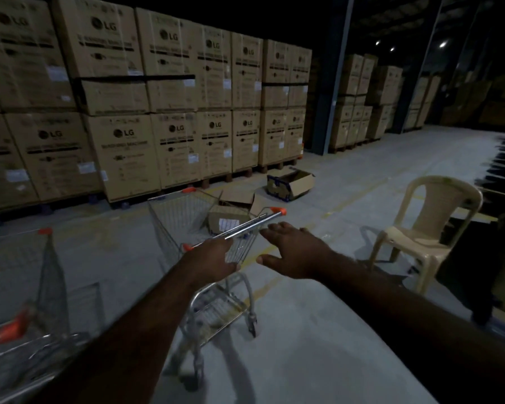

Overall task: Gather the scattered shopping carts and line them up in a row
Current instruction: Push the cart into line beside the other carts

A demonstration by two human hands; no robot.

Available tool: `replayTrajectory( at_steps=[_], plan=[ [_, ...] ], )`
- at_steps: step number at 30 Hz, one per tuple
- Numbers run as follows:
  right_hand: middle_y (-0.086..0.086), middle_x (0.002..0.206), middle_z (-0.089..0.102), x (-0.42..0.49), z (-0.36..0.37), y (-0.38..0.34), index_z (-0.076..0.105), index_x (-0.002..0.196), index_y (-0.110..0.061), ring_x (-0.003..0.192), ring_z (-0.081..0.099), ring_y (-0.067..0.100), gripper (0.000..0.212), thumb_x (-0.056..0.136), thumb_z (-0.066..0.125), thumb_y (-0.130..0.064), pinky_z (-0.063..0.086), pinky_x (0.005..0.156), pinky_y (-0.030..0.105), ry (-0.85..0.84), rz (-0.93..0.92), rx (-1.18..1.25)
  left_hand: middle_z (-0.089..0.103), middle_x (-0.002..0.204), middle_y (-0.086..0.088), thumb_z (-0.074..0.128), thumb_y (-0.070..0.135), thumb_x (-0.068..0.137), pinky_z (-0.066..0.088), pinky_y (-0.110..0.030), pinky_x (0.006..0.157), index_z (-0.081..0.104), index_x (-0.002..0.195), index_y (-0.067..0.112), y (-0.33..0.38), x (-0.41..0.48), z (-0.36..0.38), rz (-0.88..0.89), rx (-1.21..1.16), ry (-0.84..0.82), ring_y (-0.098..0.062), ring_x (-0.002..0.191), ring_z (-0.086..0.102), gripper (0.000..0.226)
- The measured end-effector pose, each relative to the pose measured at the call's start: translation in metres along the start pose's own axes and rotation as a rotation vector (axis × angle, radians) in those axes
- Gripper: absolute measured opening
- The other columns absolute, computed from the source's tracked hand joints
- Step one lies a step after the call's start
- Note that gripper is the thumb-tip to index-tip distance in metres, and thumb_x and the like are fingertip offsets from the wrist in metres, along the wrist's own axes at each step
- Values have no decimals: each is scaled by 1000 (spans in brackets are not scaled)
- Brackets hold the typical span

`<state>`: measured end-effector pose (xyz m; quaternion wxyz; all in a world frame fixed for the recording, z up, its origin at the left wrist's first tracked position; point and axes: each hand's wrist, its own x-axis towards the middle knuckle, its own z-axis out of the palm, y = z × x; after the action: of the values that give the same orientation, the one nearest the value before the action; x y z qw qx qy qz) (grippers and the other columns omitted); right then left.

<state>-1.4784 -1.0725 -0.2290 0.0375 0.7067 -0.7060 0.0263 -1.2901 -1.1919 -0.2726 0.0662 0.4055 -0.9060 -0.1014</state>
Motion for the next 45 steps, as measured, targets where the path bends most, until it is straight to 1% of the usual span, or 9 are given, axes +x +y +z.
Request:
replayTrajectory(
  at_steps=[8, 14, 18, 20, 24, 27, 32, 39, 45],
  plan=[
    [12, 154, 43, 163, 44, 70, 40, 151, -17, 140, 39, 32, 69, 96, 52, -58, 40, 108, 50, -30, -89, 29, 55, 142, -9, 66, 53, 85, 44, -33, 105, 51, 143, 16, -49, 127, 24, -165, -118, -87, -26, 130, 53, 71],
    [13, 148, 48, 284, 120, 117, 39, 151, -15, 138, 44, 32, 67, 96, 55, -50, 40, 109, 44, -252, -209, 34, 57, 133, -15, 30, 76, 58, 47, -41, 101, 53, 139, 12, -97, 208, 89, -319, -91, -124, -34, 123, 56, 106],
    [10, 140, 54, 356, 173, 152, 48, 144, -18, 130, 52, 32, 83, 88, 39, -78, 45, 104, 44, -362, -258, 102, 52, 144, -23, 22, 71, 80, 43, -40, 106, 28, 157, 11, -112, 247, 131, -489, -18, -72, -34, 132, 50, 97],
    [7, 156, 40, 383, 190, 170, 36, 153, -22, 143, 38, 29, 86, 88, 46, -77, 34, 116, 46, -470, -307, 61, 52, 147, -14, 39, 71, 81, 42, -41, 106, 31, 156, 21, -111, 263, 135, -601, -57, -99, -30, 132, 49, 91],
    [0, 169, 5, 425, 216, 196, 14, 160, -31, 155, 4, 25, 106, 78, 55, -83, 13, 124, 48, -578, -437, 5, 8, 169, -2, 58, 75, 51, 23, -41, 122, 23, 159, 32, -118, 285, 136, -799, -135, -380, -22, 153, 19, 121],
    [7, 166, 18, 440, 225, 200, 22, 158, -30, 151, 19, 29, 107, 73, 64, -79, 26, 120, 49, -580, -500, 63, 12, 168, 4, 71, 65, 59, 21, -44, 122, 13, 159, 39, -113, 286, 139, -895, -121, -292, -21, 150, 26, 119],
    [8, 138, 54, 439, 230, 212, 41, 140, -24, 121, 55, 28, 105, 55, 75, -74, 53, 92, 41, -505, -527, 239, 14, 167, 6, 74, 55, 71, 14, -54, 122, 14, 158, 41, -86, 293, 130, -981, -76, -298, -21, 149, 28, 106],
    [14, 149, 43, 408, 233, 245, 26, 156, -16, 136, 42, 33, 116, 65, 67, -74, 40, 110, 41, -467, -649, 150, 22, 165, 7, 75, 51, 74, 34, -41, 116, 20, 158, 38, -15, 284, 142, -1040, -20, -217, -19, 145, 37, 101],
    [11, 145, 45, 366, 234, 288, 24, 157, -19, 134, 43, 29, 109, 71, 72, -67, 38, 109, 35, -449, -779, 89, 33, 160, 6, 74, 58, 64, 41, -43, 110, 26, 156, 39, 73, 264, 175, -1155, -55, -125, -23, 137, 48, 105]
  ],
)
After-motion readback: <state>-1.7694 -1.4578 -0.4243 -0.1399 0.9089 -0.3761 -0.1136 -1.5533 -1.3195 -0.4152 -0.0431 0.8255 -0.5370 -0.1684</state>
